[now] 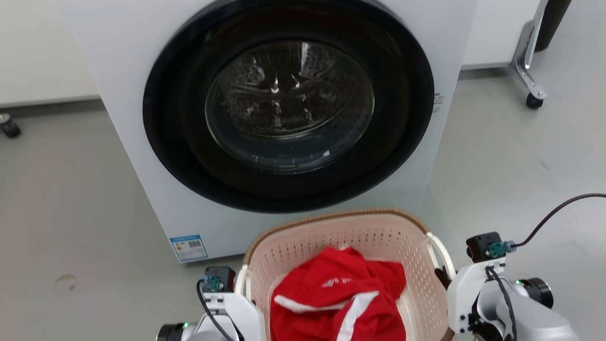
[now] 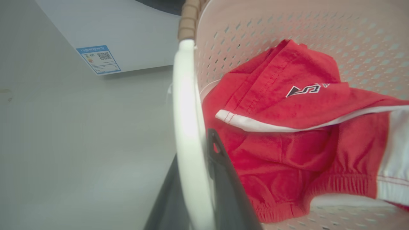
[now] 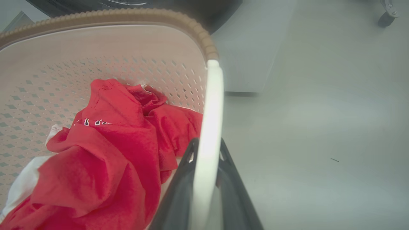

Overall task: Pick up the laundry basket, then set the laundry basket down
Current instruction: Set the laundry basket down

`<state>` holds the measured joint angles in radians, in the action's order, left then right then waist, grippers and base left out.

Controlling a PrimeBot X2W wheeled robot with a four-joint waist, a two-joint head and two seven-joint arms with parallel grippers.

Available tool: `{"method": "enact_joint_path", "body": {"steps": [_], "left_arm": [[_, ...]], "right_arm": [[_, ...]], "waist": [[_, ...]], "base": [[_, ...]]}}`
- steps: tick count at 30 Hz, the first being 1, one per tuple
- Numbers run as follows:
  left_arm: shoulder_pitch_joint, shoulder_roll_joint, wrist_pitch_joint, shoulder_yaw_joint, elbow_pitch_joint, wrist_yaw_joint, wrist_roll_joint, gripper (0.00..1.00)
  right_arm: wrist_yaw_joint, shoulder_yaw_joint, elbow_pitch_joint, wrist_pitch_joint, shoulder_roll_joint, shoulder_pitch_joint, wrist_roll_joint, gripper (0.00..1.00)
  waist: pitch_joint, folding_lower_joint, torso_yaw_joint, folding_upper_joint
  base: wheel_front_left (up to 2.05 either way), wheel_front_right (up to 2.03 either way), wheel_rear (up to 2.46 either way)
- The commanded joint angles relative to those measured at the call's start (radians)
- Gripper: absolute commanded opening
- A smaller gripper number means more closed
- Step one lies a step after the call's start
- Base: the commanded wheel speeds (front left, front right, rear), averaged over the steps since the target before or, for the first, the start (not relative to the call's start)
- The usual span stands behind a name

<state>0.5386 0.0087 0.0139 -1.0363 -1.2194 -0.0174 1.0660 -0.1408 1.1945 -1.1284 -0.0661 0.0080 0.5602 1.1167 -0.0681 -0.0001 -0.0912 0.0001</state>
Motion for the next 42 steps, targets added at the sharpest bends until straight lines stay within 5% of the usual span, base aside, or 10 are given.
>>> {"method": "enact_joint_path", "body": {"steps": [1,15,25,42], "left_arm": [[0.056,0.041,0.020,0.006,-0.010,0.002,-0.010,0.00],[0.275,0.054,0.206,0.013,-0.050,0.056,-0.052,0.00],[0.435,0.067,0.245,0.027,-0.056,0.093,-0.090,0.00],[0.531,0.131,0.248,0.170,0.107,0.206,-0.260,0.00]], "right_arm": [[0.010,-0.002,-0.013,-0.047,-0.058,0.067,0.006,0.00],[0.010,-0.025,-0.004,-0.194,-0.058,0.228,-0.019,0.00],[0.010,-0.226,0.083,-0.195,-0.088,0.346,-0.208,0.00],[0.010,-0.490,0.205,-0.196,-0.076,0.368,-0.490,0.00]], "waist": [[0.045,0.0001,-0.001,-0.0001],[0.466,0.0001,-0.014,-0.0001],[0.772,0.0001,-0.026,-0.0001],[1.012,0.0001,-0.003,-0.0001]], "base": [[0.00,0.00,0.00],[0.00,0.00,0.00],[0.00,0.00,0.00],[0.00,0.00,0.00]]}}
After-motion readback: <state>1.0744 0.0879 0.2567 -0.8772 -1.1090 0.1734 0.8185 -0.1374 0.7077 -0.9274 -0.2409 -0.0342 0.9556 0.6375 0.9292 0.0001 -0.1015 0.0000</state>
